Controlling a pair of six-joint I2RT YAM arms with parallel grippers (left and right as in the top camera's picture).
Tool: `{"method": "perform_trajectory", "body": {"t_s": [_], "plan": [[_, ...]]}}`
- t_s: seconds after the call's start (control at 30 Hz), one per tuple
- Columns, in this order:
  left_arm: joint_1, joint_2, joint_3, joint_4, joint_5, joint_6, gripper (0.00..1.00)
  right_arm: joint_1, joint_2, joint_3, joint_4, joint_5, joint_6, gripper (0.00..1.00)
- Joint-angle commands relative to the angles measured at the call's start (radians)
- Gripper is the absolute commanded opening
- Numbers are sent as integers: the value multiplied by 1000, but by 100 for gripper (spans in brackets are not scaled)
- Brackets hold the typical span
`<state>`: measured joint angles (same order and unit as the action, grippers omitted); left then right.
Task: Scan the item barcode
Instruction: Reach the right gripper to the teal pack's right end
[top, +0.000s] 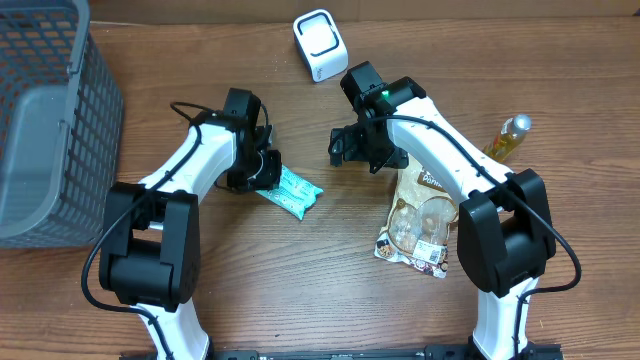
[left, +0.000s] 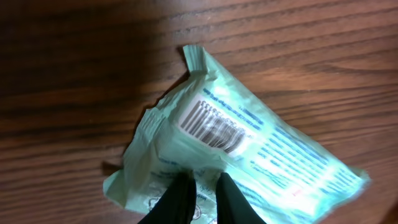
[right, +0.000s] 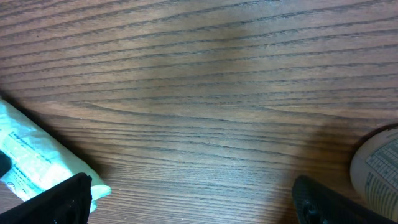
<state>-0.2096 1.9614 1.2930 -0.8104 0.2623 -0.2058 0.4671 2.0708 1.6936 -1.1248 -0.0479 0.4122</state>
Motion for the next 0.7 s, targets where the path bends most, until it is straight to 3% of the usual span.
{"method": "perform_trajectory", "body": {"t_s": [0.0,0.27,0.4,0.67], "plan": [[-3,15,-53,27,-11,9,13,4,-28,16,3,1,0,100],[-2,15,-80,48,-11,-12,14,4,-28,16,44,-60,11,100],[-2,14,-75,42,1,-19,6,4,-28,16,88,-63,11,100],[20,6,79,-47,45,-18,8,4,-27,16,102,-156,11,100]]}}
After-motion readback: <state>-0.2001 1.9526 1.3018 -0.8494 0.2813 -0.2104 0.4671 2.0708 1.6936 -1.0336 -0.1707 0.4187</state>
